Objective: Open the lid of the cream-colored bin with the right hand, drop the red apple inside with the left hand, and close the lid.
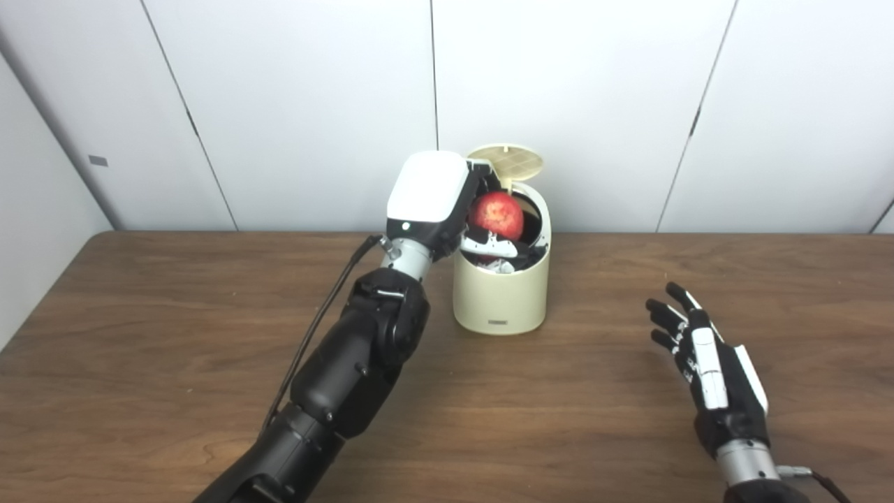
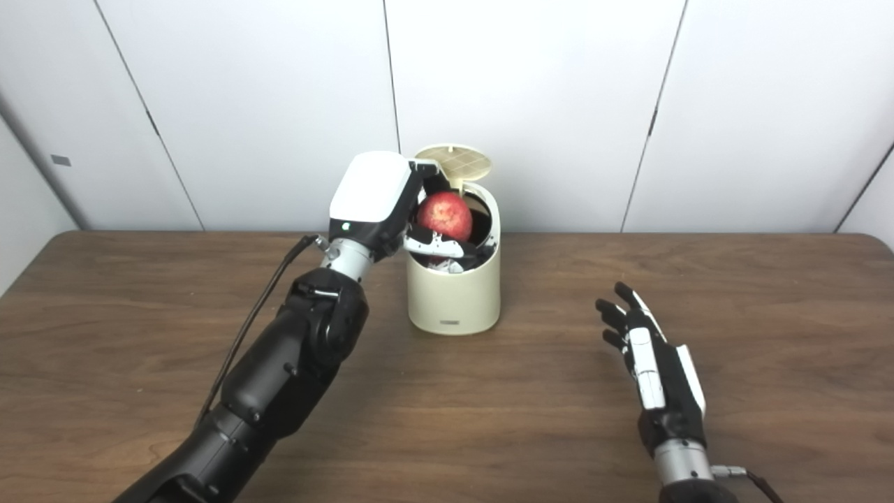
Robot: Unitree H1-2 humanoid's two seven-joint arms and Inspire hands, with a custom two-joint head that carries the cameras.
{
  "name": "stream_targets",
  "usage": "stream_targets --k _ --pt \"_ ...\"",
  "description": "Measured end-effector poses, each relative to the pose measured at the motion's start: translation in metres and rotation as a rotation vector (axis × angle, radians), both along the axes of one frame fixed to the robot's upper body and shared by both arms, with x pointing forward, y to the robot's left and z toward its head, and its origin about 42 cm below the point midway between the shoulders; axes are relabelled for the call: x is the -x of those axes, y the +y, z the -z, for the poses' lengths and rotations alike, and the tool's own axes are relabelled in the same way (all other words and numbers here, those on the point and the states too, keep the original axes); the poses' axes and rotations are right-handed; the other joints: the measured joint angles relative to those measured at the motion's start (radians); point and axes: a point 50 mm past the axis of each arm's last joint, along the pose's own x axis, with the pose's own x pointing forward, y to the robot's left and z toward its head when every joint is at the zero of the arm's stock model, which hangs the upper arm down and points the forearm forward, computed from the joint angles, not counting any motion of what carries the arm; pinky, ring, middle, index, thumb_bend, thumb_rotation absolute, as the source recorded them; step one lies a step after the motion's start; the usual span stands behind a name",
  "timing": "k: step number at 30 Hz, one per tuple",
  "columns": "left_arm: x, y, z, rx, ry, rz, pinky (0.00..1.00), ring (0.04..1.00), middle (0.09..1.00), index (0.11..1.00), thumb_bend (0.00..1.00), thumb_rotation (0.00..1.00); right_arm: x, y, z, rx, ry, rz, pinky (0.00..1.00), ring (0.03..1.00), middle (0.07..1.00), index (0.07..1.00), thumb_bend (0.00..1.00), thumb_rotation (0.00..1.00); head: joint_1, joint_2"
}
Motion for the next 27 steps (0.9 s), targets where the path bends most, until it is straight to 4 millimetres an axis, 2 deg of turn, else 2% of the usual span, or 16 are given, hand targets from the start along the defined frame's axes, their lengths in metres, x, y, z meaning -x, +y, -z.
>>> stream_targets --k 3,4,5,7,16,21,25,26,27 --pt "0.0004 -0.0023 -0.0001 -0.019 0.000 -0.001 0.55 0.654 0.661 0.493 0.52 0.08 0.0004 0.0002 -0.0019 0.005 0.008 -0.009 0.84 0.839 0.768 0.851 0.55 1.00 -0.002 -0.003" --pt "0.0002 -0.0023 -0.0004 -0.029 0.000 -0.003 0.55 0.661 0.672 0.566 0.63 0.16 0.0007 0.0009 -0.0028 0.008 0.007 -0.014 0.84 0.836 0.764 0.843 0.55 1.00 -0.002 -0.003" --pt "0.0000 -0.0024 -0.0009 -0.034 0.002 -0.002 0.56 0.667 0.682 0.614 0.70 0.22 0.0010 0.0014 -0.0040 0.010 0.005 -0.018 0.85 0.830 0.757 0.830 0.56 1.00 -0.003 -0.003" --pt "0.0006 -0.0032 -0.0012 -0.039 0.002 0.002 0.56 0.670 0.690 0.645 0.75 0.26 0.0018 0.0025 -0.0065 0.013 0.003 -0.022 0.85 0.823 0.744 0.821 0.56 1.00 -0.006 -0.008" --pt "0.0004 -0.0032 -0.0011 -0.041 0.012 0.002 0.57 0.691 0.733 0.712 0.79 0.32 0.0018 0.0041 -0.0064 0.014 0.004 -0.024 0.84 0.805 0.732 0.847 0.57 1.00 -0.009 -0.015" --pt "0.0011 -0.0034 -0.0026 -0.041 0.020 0.003 0.57 0.694 0.741 0.718 0.78 0.27 0.0017 0.0050 -0.0058 0.010 0.005 -0.024 0.88 0.827 0.742 0.886 0.54 1.00 -0.012 -0.015" --pt "0.0008 -0.0026 -0.0029 -0.035 0.023 0.002 0.55 0.651 0.690 0.677 0.76 0.18 0.0008 0.0047 -0.0019 0.009 0.013 -0.022 0.87 0.837 0.749 0.906 0.56 1.00 -0.012 -0.017" --pt "0.0006 -0.0022 -0.0031 -0.025 0.025 0.005 0.51 0.604 0.646 0.587 0.64 0.12 0.0003 0.0043 0.0007 0.008 0.020 -0.021 0.87 0.842 0.752 0.907 0.56 1.00 -0.014 -0.018" --pt "0.0005 -0.0012 -0.0032 -0.005 0.026 0.008 0.46 0.541 0.539 0.532 0.57 0.05 0.0002 0.0039 0.0025 0.007 0.025 -0.020 0.88 0.848 0.754 0.910 0.56 1.00 -0.014 -0.018"
